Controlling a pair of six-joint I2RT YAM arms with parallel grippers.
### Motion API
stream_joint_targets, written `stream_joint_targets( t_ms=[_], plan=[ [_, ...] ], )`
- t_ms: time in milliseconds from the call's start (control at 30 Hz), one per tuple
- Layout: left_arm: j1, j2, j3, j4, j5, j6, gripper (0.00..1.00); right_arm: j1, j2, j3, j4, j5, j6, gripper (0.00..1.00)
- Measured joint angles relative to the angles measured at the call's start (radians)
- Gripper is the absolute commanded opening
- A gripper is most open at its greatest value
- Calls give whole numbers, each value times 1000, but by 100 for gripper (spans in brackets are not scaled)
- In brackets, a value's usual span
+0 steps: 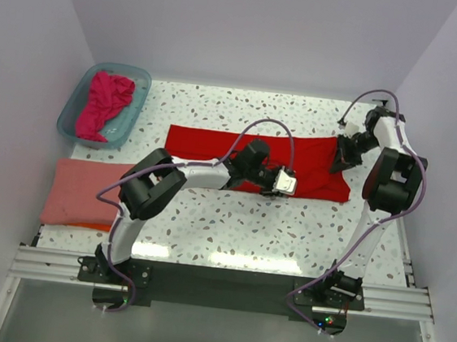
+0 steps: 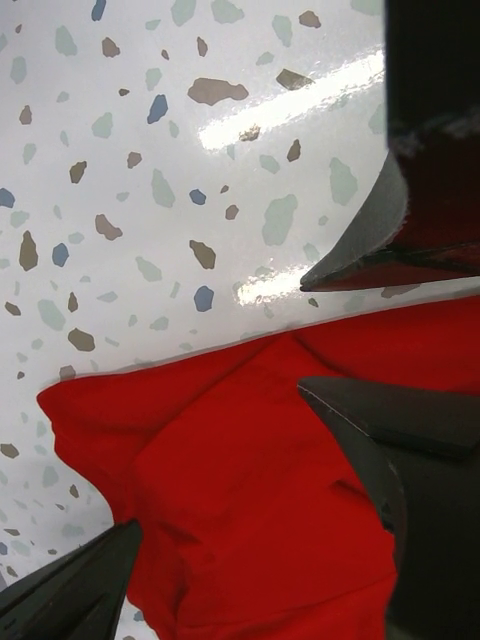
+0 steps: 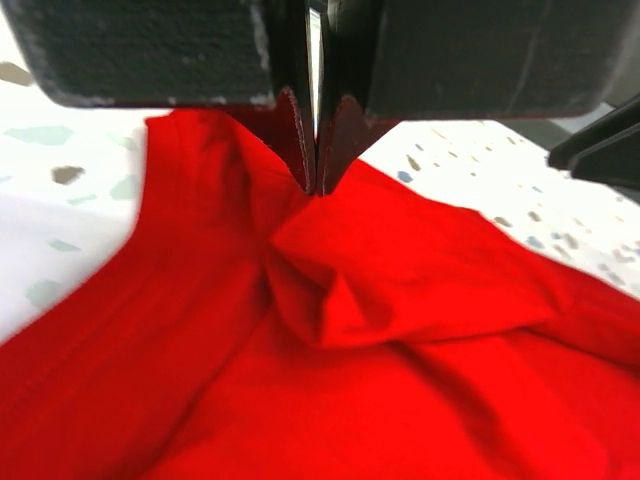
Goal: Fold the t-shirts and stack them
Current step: Fold the tshirt
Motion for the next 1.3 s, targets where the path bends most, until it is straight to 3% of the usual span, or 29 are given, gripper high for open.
stream_joint_targets(
  t_ms=[267, 667, 1300],
  plan=[
    [8, -24, -45, 7, -5, -14, 43, 22, 3, 46, 34, -136, 93, 0],
    [60, -44, -84, 102, -47, -1, 42, 38, 29, 42, 248, -264, 318, 0],
    [-39, 69, -88, 296, -154, 262, 44, 38, 29, 35, 297, -292, 370, 0]
  ],
)
